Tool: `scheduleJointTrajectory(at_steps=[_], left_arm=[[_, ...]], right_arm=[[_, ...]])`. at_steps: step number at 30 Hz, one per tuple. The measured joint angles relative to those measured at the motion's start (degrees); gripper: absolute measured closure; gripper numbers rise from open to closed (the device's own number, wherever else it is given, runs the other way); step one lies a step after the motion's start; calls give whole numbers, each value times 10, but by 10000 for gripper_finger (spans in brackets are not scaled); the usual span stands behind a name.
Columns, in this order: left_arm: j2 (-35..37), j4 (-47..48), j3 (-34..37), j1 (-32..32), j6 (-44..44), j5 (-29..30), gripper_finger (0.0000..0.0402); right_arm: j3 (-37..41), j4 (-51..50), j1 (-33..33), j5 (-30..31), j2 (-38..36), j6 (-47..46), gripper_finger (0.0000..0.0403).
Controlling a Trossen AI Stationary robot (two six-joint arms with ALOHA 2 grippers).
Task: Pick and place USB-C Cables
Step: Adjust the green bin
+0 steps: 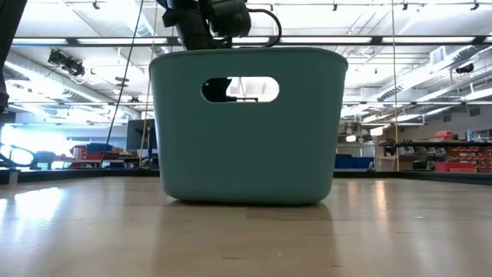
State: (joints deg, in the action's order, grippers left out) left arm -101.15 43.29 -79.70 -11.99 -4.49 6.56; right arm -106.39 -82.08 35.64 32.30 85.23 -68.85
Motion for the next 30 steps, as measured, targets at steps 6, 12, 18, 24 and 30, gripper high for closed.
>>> scheduleJointTrajectory(at_steps=[6,12,18,24,30], left_arm=[[-1,-8,0,-2,-5,0,398],[-1,-9,0,-2,-9,0,398],[-1,-10,0,-2,-23,-6,397],[-1,-11,0,-4,-32,-15,394],[-3,-31,1,-19,-54,-21,396]], right_arm=[[59,16,10,-100,3,-73,309],[212,201,62,-118,3,-189,316],[337,398,72,-39,3,-210,310],[366,387,16,-135,3,-182,281],[381,466,-45,-162,3,-57,268]])
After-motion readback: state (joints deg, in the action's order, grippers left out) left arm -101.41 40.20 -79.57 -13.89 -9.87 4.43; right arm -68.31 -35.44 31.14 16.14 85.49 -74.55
